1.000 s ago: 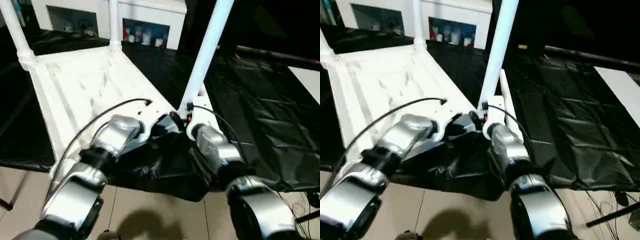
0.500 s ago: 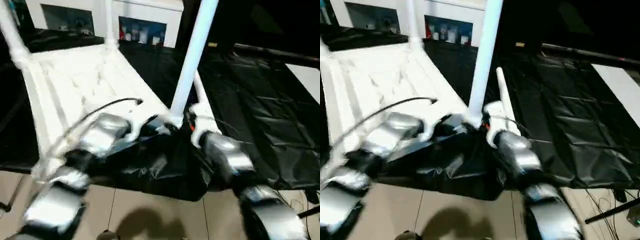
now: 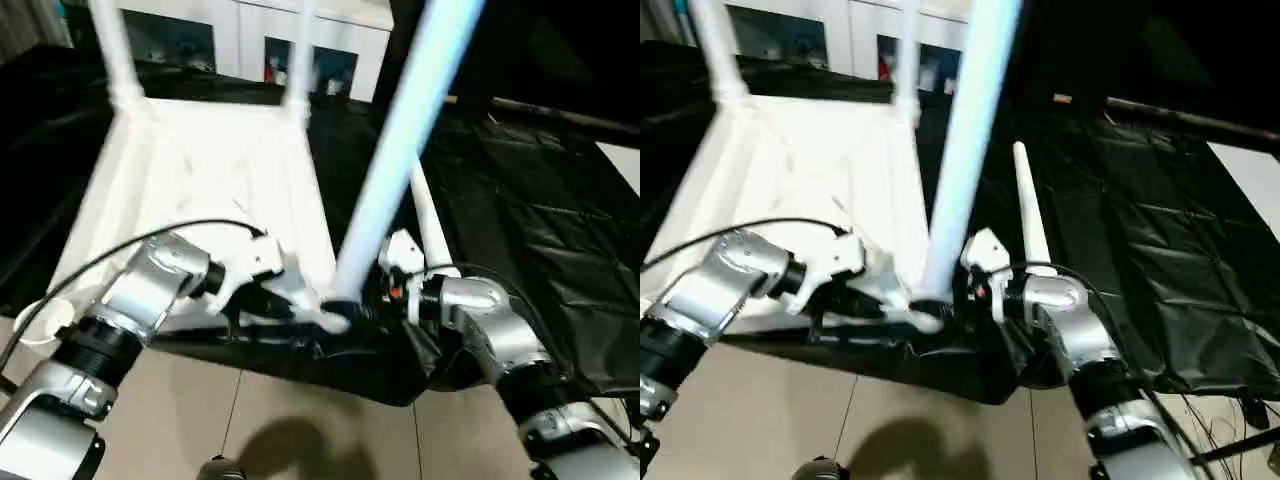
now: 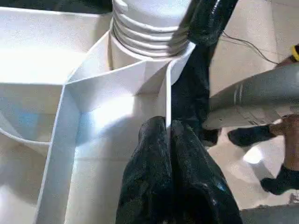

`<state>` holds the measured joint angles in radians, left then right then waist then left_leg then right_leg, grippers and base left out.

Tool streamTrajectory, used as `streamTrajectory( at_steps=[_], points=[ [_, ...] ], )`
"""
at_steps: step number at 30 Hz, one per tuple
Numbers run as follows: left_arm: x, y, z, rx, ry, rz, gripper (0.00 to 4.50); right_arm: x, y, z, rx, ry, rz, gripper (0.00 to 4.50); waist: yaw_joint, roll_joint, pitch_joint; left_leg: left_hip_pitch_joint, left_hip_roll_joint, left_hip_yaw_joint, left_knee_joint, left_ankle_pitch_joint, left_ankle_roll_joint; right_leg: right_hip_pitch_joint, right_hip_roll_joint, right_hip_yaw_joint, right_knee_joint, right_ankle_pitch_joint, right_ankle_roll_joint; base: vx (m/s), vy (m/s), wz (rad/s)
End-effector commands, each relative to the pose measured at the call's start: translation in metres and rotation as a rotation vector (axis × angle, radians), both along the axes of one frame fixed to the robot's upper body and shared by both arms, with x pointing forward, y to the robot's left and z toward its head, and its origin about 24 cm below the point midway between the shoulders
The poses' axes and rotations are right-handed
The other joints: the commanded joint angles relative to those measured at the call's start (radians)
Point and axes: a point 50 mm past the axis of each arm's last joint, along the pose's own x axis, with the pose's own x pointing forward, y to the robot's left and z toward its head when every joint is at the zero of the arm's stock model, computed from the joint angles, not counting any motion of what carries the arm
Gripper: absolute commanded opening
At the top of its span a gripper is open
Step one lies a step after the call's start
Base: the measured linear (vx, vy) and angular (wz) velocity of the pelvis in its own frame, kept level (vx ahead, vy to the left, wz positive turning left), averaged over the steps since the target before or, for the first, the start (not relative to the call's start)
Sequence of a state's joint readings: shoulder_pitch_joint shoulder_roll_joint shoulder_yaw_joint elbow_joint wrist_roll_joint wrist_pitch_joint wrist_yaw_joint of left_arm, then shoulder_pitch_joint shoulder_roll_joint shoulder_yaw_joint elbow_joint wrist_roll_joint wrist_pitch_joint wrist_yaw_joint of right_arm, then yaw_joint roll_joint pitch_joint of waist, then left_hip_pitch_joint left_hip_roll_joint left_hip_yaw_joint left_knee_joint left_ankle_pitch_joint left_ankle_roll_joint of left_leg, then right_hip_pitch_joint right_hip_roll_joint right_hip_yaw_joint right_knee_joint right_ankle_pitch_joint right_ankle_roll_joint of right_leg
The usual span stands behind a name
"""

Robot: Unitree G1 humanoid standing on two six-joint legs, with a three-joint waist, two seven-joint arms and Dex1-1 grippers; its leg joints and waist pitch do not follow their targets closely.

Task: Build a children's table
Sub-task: Rotate leg to tighten

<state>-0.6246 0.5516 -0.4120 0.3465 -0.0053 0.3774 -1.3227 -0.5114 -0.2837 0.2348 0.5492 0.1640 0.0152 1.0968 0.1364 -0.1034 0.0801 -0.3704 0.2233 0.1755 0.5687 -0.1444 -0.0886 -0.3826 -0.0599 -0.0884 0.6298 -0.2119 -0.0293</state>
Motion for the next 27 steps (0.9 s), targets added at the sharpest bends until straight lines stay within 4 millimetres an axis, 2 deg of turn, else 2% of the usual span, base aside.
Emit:
streamTrajectory(
  at_steps=[1,3,5,8,11,14,15,17,18,20,21,22,24,27],
  points=[
    [-0.007,-0.008,0.0,-0.014,0.043,-0.078,0.0,-0.001,-0.009,-0.003,-0.054,0.006,-0.006,3.87,-0.007,0.017,-0.063,0.024,0.025,-0.004,-0.066,-0.258,-0.021,0.033,-0.093,0.064,-0.091,-0.28,-0.149,0.0,0.0,0.0],
    [-0.008,-0.008,0.0,-0.014,0.043,-0.08,0.0,-0.002,-0.009,-0.003,-0.053,0.01,-0.005,3.87,-0.007,0.016,-0.064,0.023,0.025,-0.004,-0.066,-0.249,-0.02,0.033,-0.091,0.064,-0.09,-0.272,-0.147,0.0,0.0,0.0],
    [-0.008,-0.008,0.0,-0.013,0.043,-0.083,0.0,-0.002,-0.008,-0.004,-0.054,0.015,-0.003,3.6,-0.007,0.016,-0.067,0.022,0.024,-0.004,-0.065,-0.225,-0.017,0.034,-0.088,0.063,-0.083,-0.226,-0.154,0.0,0.0,0.0],
    [-0.008,-0.008,0.0,-0.015,0.045,-0.082,0.0,-0.003,-0.008,-0.005,-0.052,0.029,0.002,3.5,-0.007,0.017,-0.069,0.02,0.023,-0.002,-0.062,-0.204,-0.01,0.037,-0.087,0.062,-0.078,-0.174,-0.167,0.0,0.0,0.0],
    [-0.009,-0.009,0.0,-0.015,0.045,-0.079,0.0,-0.005,-0.008,-0.006,-0.052,0.038,0.004,3.12,-0.006,0.019,-0.07,0.021,0.023,-0.003,-0.062,-0.213,-0.013,0.037,-0.087,0.062,-0.079,-0.182,-0.167,0.0,0.0,0.0],
    [-0.008,-0.009,0.0,-0.019,0.041,-0.069,0.0,-0.005,-0.009,-0.008,-0.047,0.049,-0.014,3.03,-0.007,0.02,-0.07,0.021,0.023,-0.003,-0.063,-0.219,-0.015,0.037,-0.087,0.062,-0.081,-0.189,-0.165,0.0,0.0,0.0],
    [-0.008,-0.009,0.0,-0.021,0.038,-0.064,0.0,-0.004,-0.009,-0.009,-0.044,0.054,-0.023,2.81,-0.007,0.019,-0.07,0.021,0.023,-0.003,-0.063,-0.218,-0.016,0.037,-0.087,0.062,-0.08,-0.187,-0.166,0.0,0.0,0.0],
    [-0.004,-0.011,0.0,-0.038,0.017,-0.014,0.0,-0.001,-0.01,-0.011,-0.021,0.074,-0.098,2.7,-0.008,0.021,-0.069,0.023,0.024,-0.003,-0.064,-0.228,-0.019,0.035,-0.087,0.062,-0.081,-0.193,-0.169,0.0,0.0,0.0],
    [-0.001,-0.012,0.0,-0.048,0.005,0.016,0.0,0.001,-0.011,-0.013,-0.008,0.086,-0.145,2.67,-0.009,0.018,-0.069,0.023,0.024,-0.002,-0.064,-0.228,-0.021,0.036,-0.087,0.062,-0.081,-0.195,-0.171,0.0,0.0,0.0],
    [0.006,-0.016,-0.001,-0.073,-0.033,0.098,0.0,0.006,-0.012,-0.016,0.022,0.119,-0.256,2.63,-0.009,0.017,-0.067,0.022,0.022,-0.004,-0.064,-0.247,-0.031,0.036,-0.091,0.061,-0.087,-0.253,-0.16,0.0,0.0,0.0],
    [0.006,-0.016,-0.001,-0.073,-0.033,0.098,0.0,0.006,-0.012,-0.016,0.022,0.119,-0.256,2.61,-0.01,0.017,-0.067,0.022,0.022,-0.005,-0.064,-0.252,-0.033,0.035,-0.092,0.061,-0.089,-0.27,-0.155,0.0,0.0,0.0],
    [0.016,-0.021,-0.001,-0.098,-0.073,0.211,0.0,0.012,-0.011,-0.021,0.036,0.137,-0.372,2.6,-0.012,0.015,-0.067,0.022,0.022,-0.005,-0.064,-0.256,-0.036,0.034,-0.091,0.061,-0.09,-0.287,-0.148,0.0,0.0,0.0],
    [0.021,-0.023,-0.002,-0.107,-0.091,0.276,0.0,0.015,-0.009,-0.023,0.042,0.144,-0.426,2.6,-0.02,0.013,-0.067,0.022,0.021,-0.005,-0.064,-0.269,-0.045,0.031,-0.091,0.06,-0.092,-0.308,-0.147,0.0,0.0,0.0],
    [0.035,-0.029,-0.004,-0.113,-0.13,0.444,0.0,0.025,0.0,-0.029,0.069,0.179,-0.627,2.59,-0.031,0.011,-0.067,0.018,0.018,-0.009,-0.064,-0.268,-0.048,0.032,-0.093,0.058,-0.096,-0.348,-0.132,0.0,0.0,0.0]
  ],
)
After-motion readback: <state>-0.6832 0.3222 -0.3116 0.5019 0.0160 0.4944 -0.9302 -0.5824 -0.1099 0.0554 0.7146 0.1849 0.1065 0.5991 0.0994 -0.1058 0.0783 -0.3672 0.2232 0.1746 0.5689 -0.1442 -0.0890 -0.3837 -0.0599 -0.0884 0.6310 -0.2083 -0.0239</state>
